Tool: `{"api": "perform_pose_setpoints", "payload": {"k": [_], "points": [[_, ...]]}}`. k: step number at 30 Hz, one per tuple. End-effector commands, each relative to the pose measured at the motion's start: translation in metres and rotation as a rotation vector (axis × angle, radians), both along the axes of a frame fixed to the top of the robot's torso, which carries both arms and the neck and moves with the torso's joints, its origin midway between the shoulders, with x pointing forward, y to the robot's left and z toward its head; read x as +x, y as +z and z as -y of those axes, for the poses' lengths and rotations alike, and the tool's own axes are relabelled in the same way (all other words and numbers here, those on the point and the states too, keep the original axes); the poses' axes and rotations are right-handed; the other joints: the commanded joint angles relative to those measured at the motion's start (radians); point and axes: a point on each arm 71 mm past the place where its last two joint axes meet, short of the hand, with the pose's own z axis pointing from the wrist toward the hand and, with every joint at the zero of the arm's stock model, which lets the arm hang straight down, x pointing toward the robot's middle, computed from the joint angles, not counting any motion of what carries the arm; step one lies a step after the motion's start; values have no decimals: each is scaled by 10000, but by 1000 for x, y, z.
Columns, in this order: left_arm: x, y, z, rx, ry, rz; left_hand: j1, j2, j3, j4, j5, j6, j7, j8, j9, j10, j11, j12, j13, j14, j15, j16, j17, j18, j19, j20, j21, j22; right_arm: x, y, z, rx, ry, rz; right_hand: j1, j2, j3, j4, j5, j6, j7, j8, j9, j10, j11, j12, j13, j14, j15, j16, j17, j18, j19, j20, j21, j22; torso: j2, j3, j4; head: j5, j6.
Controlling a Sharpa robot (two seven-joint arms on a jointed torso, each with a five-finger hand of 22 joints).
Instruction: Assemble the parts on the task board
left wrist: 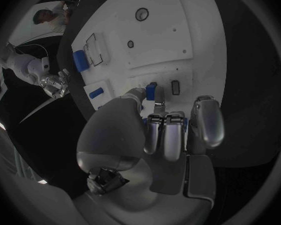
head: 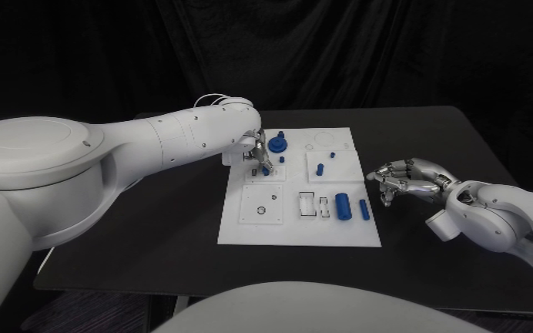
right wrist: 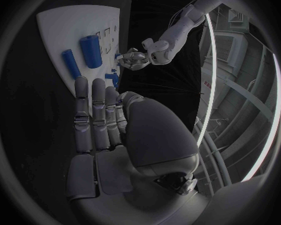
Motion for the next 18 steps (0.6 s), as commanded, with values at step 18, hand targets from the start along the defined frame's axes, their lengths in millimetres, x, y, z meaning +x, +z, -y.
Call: {"api": "perform_pose_setpoints", "payload": {"k": [18], "points": [[-6, -9, 3, -203, -31, -127, 105, -43, 101, -21, 53, -1, -27, -37, -22, 1023, 33, -5, 2611, 1040, 21, 27, 2627, 81, -99, 38, -98, 1603, -1, -2, 0, -73, 90, -225, 42, 33, 58, -21, -22, -93, -3, -19, -18, -50, 5, 26, -15, -95, 3, -16, -11, 171, -92, 12, 19, 3, -1, 2, 0, 35, 0]]}}
